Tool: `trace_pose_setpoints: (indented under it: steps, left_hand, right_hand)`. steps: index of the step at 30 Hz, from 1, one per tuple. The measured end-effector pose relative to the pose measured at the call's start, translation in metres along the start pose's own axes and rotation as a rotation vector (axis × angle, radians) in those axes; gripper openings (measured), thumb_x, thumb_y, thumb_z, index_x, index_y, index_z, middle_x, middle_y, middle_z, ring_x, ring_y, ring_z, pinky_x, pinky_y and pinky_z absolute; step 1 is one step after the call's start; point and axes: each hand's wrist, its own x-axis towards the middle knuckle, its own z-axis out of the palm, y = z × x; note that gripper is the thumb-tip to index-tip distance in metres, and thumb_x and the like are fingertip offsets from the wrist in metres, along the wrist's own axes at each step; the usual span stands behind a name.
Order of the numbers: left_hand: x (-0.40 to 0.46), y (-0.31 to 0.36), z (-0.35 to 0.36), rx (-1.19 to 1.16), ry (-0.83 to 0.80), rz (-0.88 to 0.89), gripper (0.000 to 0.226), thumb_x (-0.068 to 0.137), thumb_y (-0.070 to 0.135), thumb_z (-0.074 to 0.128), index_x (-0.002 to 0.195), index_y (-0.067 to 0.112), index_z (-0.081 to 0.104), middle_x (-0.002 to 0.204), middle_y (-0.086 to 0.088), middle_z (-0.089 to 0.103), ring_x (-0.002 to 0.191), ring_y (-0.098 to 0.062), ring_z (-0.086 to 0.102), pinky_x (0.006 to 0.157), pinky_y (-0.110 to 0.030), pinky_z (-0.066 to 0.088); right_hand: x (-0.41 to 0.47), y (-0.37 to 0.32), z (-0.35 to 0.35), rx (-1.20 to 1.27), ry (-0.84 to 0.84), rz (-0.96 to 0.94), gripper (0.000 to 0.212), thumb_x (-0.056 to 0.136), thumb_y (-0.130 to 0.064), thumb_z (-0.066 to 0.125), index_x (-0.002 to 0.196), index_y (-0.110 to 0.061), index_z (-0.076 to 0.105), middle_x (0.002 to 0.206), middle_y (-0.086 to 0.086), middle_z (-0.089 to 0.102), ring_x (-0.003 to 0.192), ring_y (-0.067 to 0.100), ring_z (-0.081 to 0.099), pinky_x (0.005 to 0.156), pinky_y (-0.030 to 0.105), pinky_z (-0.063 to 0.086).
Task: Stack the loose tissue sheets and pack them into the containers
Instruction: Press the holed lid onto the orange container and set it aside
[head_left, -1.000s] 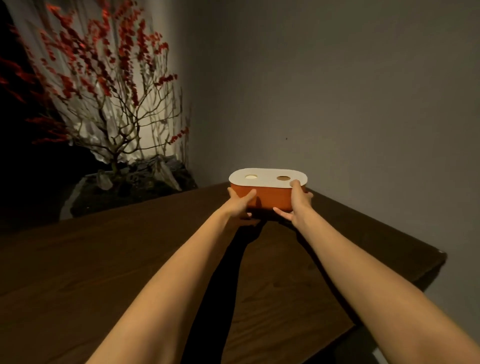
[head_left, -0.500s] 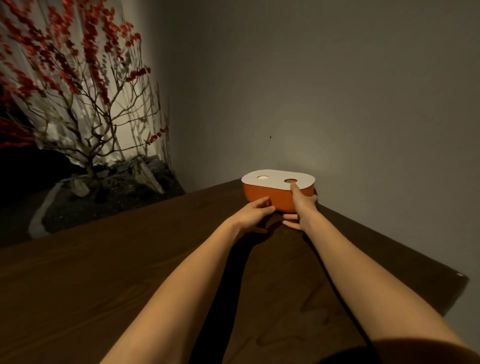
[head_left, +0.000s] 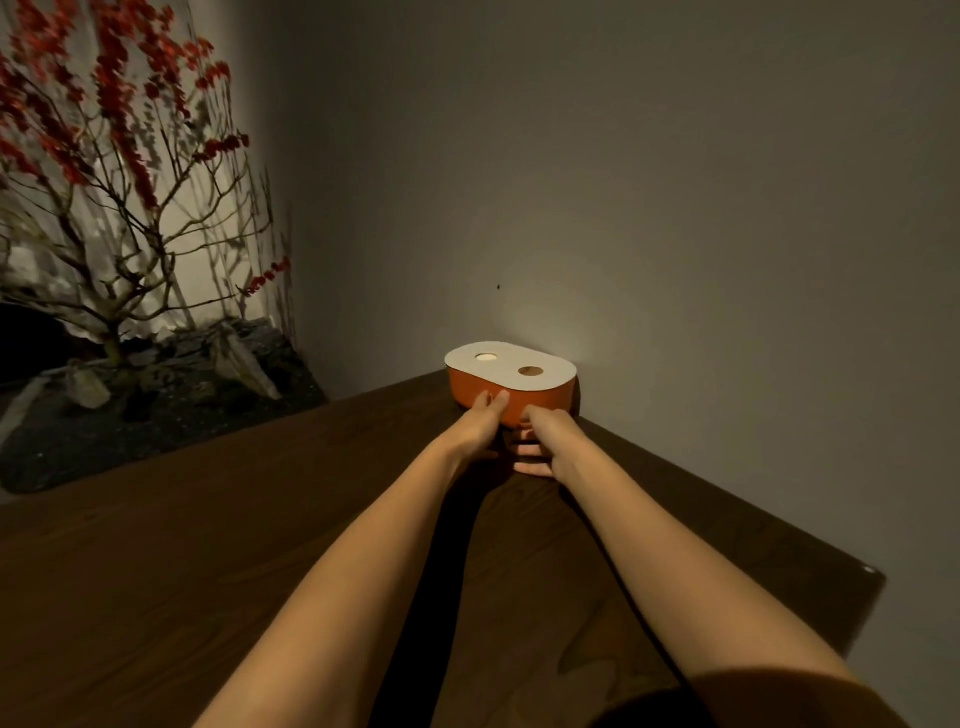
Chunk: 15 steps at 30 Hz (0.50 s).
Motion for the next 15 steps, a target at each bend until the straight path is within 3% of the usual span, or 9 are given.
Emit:
trace_pose_setpoints:
  steps: [4,7,11,15]
  left_hand:
    - [0.008,-0.003,-0.004,-0.024,0.009,-0.008,0.060,0.104,0.041,0.029,0.154,0.020,0.004,0.157,-0.010,0.024,0.141,-0.031,0.030,0.104,-0.041,0.038]
    - [0.009,-0.004,-0.007,-0.108,0.021,-0.034,0.050,0.104,0.032,0.038,0.150,0.018,0.025,0.147,-0.008,0.041,0.129,-0.027,0.045,0.094,-0.039,0.043]
    - [-0.001,-0.014,-0.014,-0.113,0.134,-0.055,0.025,0.101,0.021,0.044,0.116,0.011,0.060,0.105,-0.005,0.065,0.094,-0.017,0.061,0.078,-0.030,0.049]
    - [-0.021,-0.015,-0.026,-0.114,0.270,-0.058,0.033,0.104,0.024,0.037,0.085,0.012,0.061,0.075,-0.003,0.061,0.070,-0.013,0.057,0.065,-0.026,0.046]
  right_hand:
    - [0.007,-0.003,0.001,-0.026,-0.008,0.021,0.044,0.099,-0.019,0.047,0.141,-0.009,0.040,0.133,0.013,0.052,0.118,0.027,0.055,0.075,0.035,0.053]
    - [0.007,-0.004,0.002,-0.024,-0.004,0.014,0.039,0.100,-0.019,0.045,0.139,-0.011,0.044,0.130,0.013,0.054,0.117,0.027,0.055,0.082,0.036,0.050]
    - [-0.003,-0.002,0.008,-0.080,-0.045,0.001,0.033,0.101,-0.018,0.042,0.132,-0.011,0.051,0.122,0.012,0.060,0.115,0.027,0.057,0.093,0.038,0.048]
    - [-0.022,-0.004,0.020,-0.143,-0.097,-0.014,0.030,0.101,-0.016,0.040,0.124,-0.011,0.059,0.120,0.011,0.063,0.106,0.023,0.060,0.093,0.036,0.048]
